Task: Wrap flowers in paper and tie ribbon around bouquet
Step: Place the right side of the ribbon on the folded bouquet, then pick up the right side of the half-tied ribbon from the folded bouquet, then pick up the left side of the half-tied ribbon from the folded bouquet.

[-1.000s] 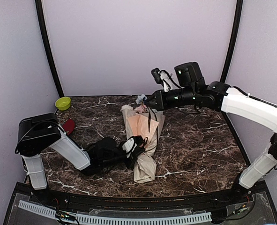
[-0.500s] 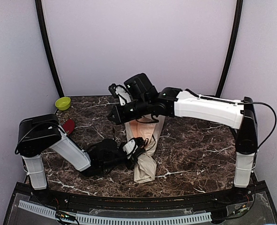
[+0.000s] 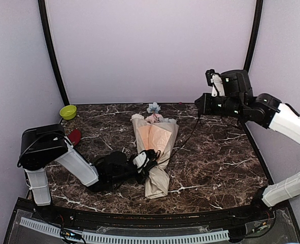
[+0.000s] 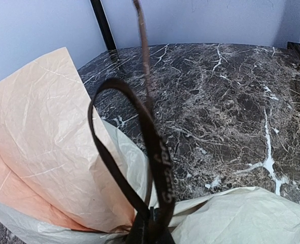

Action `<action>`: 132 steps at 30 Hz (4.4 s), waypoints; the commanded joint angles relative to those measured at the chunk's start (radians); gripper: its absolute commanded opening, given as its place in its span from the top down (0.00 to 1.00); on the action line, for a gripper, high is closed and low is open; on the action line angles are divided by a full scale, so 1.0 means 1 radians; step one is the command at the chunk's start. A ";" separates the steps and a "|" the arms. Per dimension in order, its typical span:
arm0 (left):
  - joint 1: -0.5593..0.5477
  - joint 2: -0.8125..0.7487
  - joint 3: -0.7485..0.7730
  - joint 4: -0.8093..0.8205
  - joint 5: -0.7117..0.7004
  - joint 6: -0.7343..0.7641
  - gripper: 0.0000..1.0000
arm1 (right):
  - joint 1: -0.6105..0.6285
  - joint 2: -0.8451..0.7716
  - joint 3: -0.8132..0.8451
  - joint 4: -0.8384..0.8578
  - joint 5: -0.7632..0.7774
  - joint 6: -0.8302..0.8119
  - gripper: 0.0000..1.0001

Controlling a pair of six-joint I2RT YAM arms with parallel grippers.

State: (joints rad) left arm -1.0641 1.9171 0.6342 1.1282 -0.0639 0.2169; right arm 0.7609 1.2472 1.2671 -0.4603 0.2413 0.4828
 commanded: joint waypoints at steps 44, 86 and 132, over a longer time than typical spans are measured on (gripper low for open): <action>-0.007 0.002 -0.019 0.021 -0.024 0.021 1.00 | 0.309 0.704 0.709 -0.066 -0.342 -0.120 0.00; -0.004 -0.005 -0.012 0.011 -0.007 -0.029 1.00 | 0.059 0.417 -0.223 0.379 -0.813 -0.457 1.00; 0.413 -0.220 0.300 -1.447 0.048 -0.467 0.30 | 0.048 0.417 -0.220 0.398 -0.732 -0.343 1.00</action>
State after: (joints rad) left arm -0.6498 1.6650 0.8913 -0.2470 -0.0090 -0.2829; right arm 0.8135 1.6596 1.0435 -0.0818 -0.4889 0.1364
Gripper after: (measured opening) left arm 0.753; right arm 0.005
